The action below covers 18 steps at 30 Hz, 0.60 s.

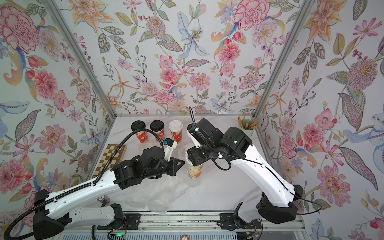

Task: Pack milk tea into plastic carrier bags
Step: Place the milk tea cup in the plastic carrier bag.

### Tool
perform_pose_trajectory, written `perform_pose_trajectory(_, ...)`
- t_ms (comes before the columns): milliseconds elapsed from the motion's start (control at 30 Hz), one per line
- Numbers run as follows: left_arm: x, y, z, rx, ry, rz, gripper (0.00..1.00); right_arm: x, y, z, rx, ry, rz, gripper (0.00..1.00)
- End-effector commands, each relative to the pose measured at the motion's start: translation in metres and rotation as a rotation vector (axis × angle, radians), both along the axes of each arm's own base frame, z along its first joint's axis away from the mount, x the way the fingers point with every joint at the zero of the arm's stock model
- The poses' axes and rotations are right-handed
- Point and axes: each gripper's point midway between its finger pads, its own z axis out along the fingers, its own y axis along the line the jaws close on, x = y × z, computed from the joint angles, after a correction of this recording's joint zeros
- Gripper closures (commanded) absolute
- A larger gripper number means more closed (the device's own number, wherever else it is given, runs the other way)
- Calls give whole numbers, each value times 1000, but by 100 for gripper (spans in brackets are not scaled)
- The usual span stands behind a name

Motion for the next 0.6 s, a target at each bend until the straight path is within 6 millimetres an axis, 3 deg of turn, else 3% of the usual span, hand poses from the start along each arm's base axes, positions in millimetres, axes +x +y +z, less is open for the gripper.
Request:
perform_pose_trajectory(0, -5, -3, 7, -31, -2, -14, 99, 9, 1, 10, 80, -79, -74, 50)
perform_pose_trajectory(567, 0, 2, 21, -66, -22, 25, 100, 14, 5, -76, 45, -55, -244, 49)
